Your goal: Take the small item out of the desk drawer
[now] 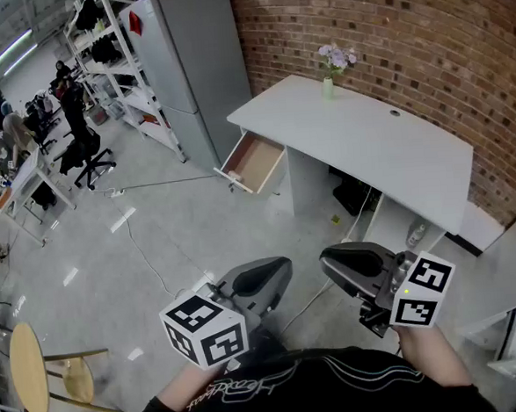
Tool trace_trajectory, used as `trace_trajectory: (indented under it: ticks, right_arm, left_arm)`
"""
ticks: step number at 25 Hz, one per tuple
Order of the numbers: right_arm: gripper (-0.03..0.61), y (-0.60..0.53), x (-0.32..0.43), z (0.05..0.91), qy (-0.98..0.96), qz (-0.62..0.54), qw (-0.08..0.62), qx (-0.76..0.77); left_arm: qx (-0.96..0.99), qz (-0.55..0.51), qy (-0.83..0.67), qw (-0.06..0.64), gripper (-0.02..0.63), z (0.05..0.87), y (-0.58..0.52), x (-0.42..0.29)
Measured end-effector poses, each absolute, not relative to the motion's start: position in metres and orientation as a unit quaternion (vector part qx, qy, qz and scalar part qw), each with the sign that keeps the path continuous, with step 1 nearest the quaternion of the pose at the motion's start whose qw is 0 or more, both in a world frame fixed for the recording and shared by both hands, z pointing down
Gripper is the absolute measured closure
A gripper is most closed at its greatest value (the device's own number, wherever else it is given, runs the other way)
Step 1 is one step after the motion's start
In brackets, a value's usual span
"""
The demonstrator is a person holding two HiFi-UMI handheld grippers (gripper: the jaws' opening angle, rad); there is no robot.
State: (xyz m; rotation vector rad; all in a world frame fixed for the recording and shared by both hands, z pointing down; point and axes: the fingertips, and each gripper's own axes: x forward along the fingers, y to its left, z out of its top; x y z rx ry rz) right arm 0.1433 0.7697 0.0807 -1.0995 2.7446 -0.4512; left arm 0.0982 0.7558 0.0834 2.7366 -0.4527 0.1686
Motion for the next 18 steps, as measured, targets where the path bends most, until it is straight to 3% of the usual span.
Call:
trace_trajectory:
  ticks: [18]
  right_arm:
    - [0.522, 0.737, 0.154, 0.098, 0.909, -0.149, 0.065, -0.383]
  left_arm:
    - [0.965, 0.064, -0.18, 0.178, 0.591, 0.093, 0.718, 0.1]
